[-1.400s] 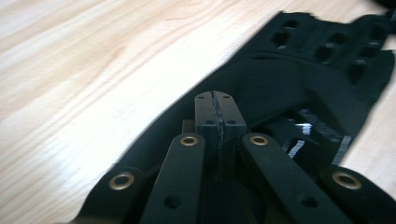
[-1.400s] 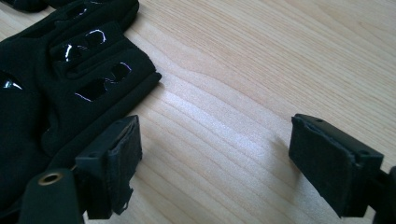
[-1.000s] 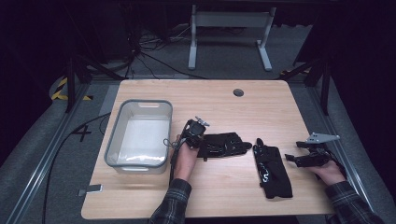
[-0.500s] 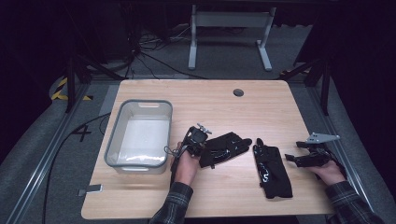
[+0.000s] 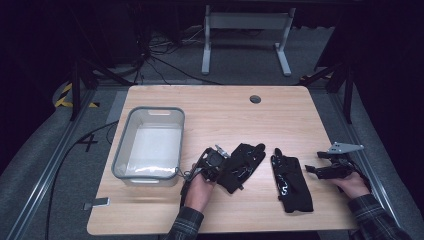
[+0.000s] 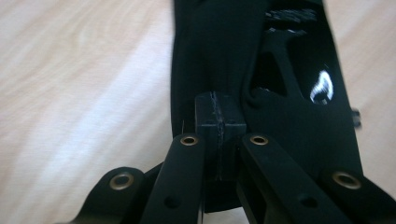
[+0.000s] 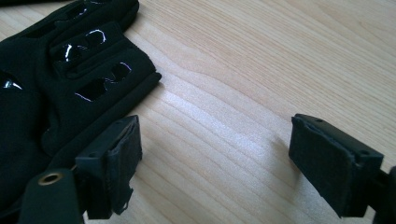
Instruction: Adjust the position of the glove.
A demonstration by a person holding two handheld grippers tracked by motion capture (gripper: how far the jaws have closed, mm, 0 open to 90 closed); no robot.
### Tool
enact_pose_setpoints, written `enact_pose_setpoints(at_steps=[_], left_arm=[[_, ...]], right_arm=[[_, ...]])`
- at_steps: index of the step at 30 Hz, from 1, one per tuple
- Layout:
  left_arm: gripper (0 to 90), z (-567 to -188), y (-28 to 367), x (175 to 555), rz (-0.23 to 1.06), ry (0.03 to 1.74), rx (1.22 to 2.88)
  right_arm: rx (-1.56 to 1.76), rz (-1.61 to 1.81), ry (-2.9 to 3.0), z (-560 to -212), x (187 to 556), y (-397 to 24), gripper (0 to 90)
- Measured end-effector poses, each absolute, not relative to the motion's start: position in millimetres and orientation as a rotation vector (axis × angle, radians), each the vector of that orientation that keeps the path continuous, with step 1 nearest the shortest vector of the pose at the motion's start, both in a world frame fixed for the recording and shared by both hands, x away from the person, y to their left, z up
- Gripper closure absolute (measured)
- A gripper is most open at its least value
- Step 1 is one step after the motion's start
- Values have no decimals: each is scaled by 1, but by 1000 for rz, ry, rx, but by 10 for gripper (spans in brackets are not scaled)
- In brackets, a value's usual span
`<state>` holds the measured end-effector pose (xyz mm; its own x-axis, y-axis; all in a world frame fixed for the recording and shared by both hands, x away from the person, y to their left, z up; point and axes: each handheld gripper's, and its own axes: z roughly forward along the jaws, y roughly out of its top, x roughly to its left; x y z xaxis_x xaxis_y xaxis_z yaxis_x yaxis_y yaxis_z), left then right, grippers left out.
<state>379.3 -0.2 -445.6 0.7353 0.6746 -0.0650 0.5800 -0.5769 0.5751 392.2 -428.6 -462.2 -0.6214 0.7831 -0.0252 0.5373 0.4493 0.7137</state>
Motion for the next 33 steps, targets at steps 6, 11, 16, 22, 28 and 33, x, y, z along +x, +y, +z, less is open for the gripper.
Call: enact_pose_setpoints(at_steps=[6, 11, 16, 22, 28, 33], left_arm=[[900, -447, -3, 365, 144, 887, 2356], [900, -449, -6, 351, 94, 838, 2354], [900, -450, -13, 337, 52, 783, 2361], [899, -449, -16, 333, 24, 756, 2360], [896, -442, -12, 336, 49, 768, 2316], [814, -439, -9, 343, 81, 786, 2283]], right_arm=[[1121, 971, 2353, -462, 392, -429, 178], [1121, 971, 2353, -462, 392, -429, 178], [1121, 971, 2353, -462, 392, -429, 177], [1121, 970, 2354, -462, 392, -429, 177], [1117, 973, 2357, -462, 392, -428, 193], [1087, 981, 2366, -459, 388, -427, 340]])
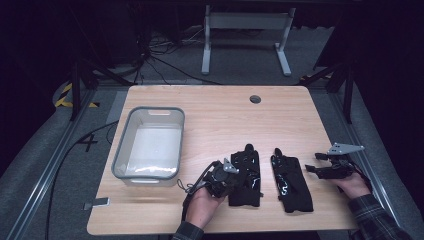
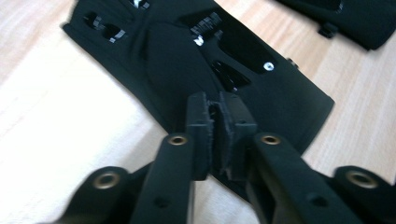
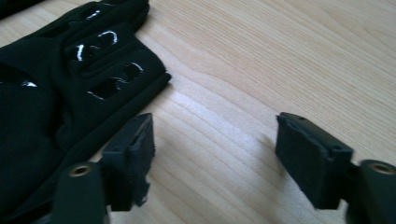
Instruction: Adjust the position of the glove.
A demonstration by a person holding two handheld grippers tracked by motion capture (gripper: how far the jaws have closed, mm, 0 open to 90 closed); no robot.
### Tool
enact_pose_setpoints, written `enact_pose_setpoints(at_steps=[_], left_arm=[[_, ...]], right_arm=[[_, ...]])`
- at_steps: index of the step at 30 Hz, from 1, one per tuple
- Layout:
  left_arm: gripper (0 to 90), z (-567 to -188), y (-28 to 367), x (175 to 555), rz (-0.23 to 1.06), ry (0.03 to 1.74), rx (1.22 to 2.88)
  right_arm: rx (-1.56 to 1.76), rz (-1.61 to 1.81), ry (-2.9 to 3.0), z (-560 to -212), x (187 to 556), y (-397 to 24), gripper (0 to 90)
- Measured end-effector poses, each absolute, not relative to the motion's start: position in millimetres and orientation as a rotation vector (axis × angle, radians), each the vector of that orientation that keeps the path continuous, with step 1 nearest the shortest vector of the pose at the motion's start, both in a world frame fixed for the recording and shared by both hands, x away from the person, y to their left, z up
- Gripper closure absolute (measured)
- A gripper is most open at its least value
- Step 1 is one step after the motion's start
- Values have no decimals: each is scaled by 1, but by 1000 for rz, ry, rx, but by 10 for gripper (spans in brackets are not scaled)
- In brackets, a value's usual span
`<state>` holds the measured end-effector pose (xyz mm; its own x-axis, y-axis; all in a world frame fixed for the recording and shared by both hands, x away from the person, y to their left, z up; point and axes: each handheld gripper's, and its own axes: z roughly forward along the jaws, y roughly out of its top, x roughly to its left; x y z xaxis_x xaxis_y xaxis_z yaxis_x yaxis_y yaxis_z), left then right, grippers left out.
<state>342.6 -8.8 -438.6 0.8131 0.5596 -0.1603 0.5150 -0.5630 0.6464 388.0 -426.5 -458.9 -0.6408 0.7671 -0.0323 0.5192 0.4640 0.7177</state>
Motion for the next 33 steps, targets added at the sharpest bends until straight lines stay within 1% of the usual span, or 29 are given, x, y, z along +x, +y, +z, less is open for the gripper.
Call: enact_pose_setpoints(at_steps=[1, 2, 3, 4, 7, 9, 12, 13, 17, 21, 31, 33], left_arm=[[779, -439, -8, 345, 85, 789, 2274], [755, -439, -8, 345, 85, 789, 2274], [755, -438, -8, 346, 88, 797, 2270], [697, -438, -7, 348, 95, 800, 2270], [591, -440, -7, 353, 103, 820, 2255], [529, -441, -7, 356, 103, 821, 2259], [447, -442, -8, 360, 111, 824, 2253], [421, -443, -9, 360, 112, 826, 2252], [369, -445, -10, 361, 112, 820, 2259], [334, -446, -11, 362, 113, 814, 2256], [320, -447, -10, 367, 116, 829, 2258], [318, -449, -11, 368, 125, 836, 2251]], right_arm=[[1079, 989, 2367, -457, 387, -426, 397], [1079, 989, 2367, -457, 387, -426, 397], [1075, 1011, 2371, -454, 385, -426, 453], [1064, 1032, 2369, -451, 382, -425, 529], [1035, 1069, 2407, -445, 376, -422, 692], [1006, 1090, 2453, -444, 371, -417, 782], [952, 1115, 2504, -443, 364, -409, 889], [931, 1120, 2527, -442, 361, -405, 894], [854, 1137, 2634, -446, 351, -393, 896], [812, 1099, 2698, -453, 351, -379, 897], [800, 1108, 2708, -453, 358, -365, 897], [778, 1104, 2721, -453, 360, -356, 897]])
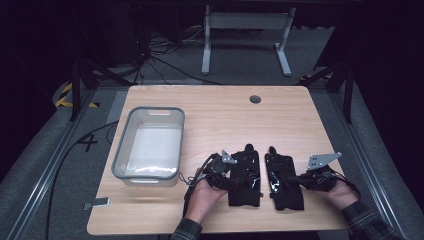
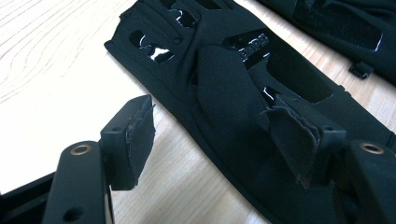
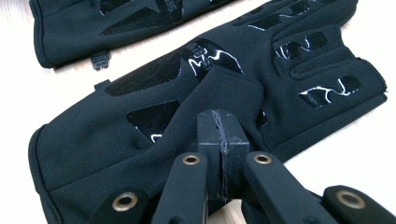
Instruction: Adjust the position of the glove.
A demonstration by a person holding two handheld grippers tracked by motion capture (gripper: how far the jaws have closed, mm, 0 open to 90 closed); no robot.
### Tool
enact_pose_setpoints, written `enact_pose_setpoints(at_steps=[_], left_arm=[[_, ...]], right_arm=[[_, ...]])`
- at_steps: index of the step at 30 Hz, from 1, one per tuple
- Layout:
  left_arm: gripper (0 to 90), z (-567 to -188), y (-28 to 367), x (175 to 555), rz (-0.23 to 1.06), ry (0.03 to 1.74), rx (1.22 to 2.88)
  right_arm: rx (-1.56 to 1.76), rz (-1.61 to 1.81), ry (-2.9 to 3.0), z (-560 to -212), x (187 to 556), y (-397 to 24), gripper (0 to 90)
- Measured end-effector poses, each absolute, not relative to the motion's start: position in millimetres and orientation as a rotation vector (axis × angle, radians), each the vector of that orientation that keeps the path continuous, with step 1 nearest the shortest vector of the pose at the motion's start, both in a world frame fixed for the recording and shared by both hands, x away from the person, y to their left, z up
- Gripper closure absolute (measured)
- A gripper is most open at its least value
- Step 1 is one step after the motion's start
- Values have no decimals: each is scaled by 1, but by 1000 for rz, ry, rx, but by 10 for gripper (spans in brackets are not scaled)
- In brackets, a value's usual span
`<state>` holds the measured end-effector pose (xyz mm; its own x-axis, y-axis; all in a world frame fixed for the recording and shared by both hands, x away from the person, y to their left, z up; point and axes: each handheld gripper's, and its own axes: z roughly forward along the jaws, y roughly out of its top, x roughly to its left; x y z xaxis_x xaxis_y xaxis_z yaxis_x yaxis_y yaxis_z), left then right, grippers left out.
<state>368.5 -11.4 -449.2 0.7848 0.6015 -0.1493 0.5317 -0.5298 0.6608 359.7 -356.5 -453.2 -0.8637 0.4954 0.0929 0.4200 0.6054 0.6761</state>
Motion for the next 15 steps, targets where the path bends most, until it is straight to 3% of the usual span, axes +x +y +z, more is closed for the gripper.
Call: enact_pose_setpoints(at_steps=[10, 15], left_arm=[[317, -454, -19, 373, 127, 850, 2262], [418, -456, -22, 372, 121, 846, 2275]], right_arm=[[733, 1121, 2737, -454, 361, -345, 874], [763, 1168, 2659, -446, 361, -356, 713]])
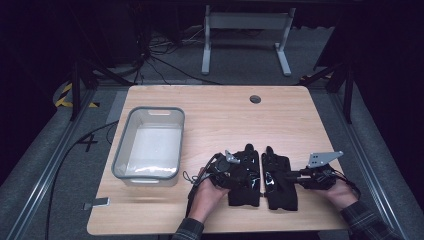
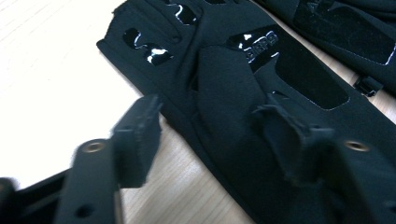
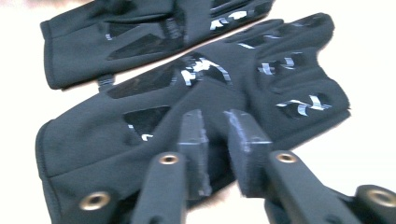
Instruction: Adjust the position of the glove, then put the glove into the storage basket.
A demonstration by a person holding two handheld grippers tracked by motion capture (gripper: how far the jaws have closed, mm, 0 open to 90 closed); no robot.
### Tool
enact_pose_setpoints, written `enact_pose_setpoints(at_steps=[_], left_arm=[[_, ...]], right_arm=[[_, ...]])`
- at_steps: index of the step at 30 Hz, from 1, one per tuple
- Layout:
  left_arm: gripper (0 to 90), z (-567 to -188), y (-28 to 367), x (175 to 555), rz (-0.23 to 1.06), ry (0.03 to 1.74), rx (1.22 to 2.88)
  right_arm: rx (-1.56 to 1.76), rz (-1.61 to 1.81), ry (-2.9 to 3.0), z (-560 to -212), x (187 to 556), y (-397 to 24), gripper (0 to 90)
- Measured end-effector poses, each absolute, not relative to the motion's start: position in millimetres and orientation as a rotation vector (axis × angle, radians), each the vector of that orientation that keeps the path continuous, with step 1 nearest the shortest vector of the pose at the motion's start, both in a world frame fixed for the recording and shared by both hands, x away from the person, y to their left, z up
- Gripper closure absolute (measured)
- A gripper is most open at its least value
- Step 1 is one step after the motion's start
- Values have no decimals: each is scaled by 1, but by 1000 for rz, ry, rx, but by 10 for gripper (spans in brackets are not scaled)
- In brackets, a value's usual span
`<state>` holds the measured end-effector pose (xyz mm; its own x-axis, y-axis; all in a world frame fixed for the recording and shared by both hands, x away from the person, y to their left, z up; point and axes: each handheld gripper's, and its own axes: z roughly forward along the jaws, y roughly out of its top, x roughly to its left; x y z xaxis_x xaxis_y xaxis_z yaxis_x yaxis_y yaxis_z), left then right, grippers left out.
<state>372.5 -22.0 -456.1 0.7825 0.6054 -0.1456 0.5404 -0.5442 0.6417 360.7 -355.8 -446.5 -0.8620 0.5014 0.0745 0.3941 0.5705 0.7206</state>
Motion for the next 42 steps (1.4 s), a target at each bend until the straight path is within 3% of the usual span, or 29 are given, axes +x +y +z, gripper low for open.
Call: enact_pose_setpoints(at_steps=[3, 6, 11, 13, 15, 16, 19, 42], left_arm=[[498, -457, -23, 372, 126, 854, 2274], [572, -458, -23, 370, 123, 866, 2261], [770, -458, -24, 370, 99, 872, 2251], [800, -457, -24, 370, 88, 869, 2250], [807, -456, -23, 370, 83, 872, 2236], [809, -456, -23, 370, 83, 872, 2236], [811, -453, -20, 369, 63, 873, 2205], [816, -432, -19, 365, -1, 826, 2138]], right_arm=[[810, 1150, 2627, -447, 361, -365, 589], [845, 1126, 2603, -449, 361, -374, 521], [878, 1116, 2599, -451, 361, -382, 532], [870, 1112, 2609, -452, 361, -383, 580], [870, 1112, 2622, -452, 361, -383, 663], [870, 1112, 2622, -452, 361, -383, 663], [849, 1125, 2665, -452, 360, -384, 886], [764, 1108, 2749, -455, 360, -366, 898]])
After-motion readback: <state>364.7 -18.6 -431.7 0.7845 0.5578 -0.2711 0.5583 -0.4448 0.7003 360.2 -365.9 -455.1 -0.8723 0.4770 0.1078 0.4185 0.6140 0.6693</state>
